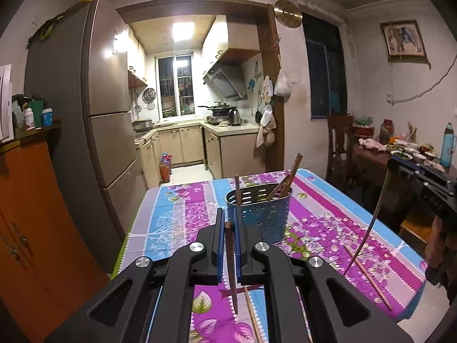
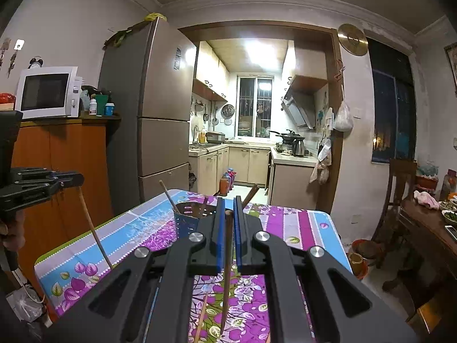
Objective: Organize utensils
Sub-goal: 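Lift the left tool's chopstick upright toward the holder while the right tool lifts its chopstick, then lower the left tool's chopstick into the holder while the right tool lowers its chopstick in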
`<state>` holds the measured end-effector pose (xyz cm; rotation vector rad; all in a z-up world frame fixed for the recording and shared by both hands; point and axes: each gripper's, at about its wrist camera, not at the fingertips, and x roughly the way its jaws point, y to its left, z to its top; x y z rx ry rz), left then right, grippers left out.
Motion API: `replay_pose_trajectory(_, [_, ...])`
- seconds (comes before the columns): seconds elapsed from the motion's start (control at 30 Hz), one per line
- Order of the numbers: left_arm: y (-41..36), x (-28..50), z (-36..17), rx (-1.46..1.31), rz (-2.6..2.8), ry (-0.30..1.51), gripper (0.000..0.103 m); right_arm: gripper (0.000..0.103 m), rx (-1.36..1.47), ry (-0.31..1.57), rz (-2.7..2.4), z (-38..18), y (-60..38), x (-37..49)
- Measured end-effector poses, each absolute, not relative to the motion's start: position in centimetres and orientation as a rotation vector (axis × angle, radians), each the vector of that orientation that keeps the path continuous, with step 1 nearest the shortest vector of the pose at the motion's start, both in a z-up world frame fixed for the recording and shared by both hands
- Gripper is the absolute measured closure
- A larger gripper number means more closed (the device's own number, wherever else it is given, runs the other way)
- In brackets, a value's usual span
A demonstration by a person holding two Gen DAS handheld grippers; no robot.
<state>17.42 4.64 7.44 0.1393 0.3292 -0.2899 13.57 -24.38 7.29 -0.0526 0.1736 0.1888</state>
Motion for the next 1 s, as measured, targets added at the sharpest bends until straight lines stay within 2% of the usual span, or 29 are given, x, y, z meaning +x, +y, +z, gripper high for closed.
replay_pose_trajectory(0.4, [3.5,19.5,6.7,0.206,-0.183,0.349,0.096,0.098,-0.047,0.199,0.223,7.8,-23.2,15.2])
replay_pose_trajectory(1.0, [2.7,21.5,6.4,0.280,-0.098,0.330,0.096,0.098,-0.047,0.183,0.229,11.5,-22.3,19.5])
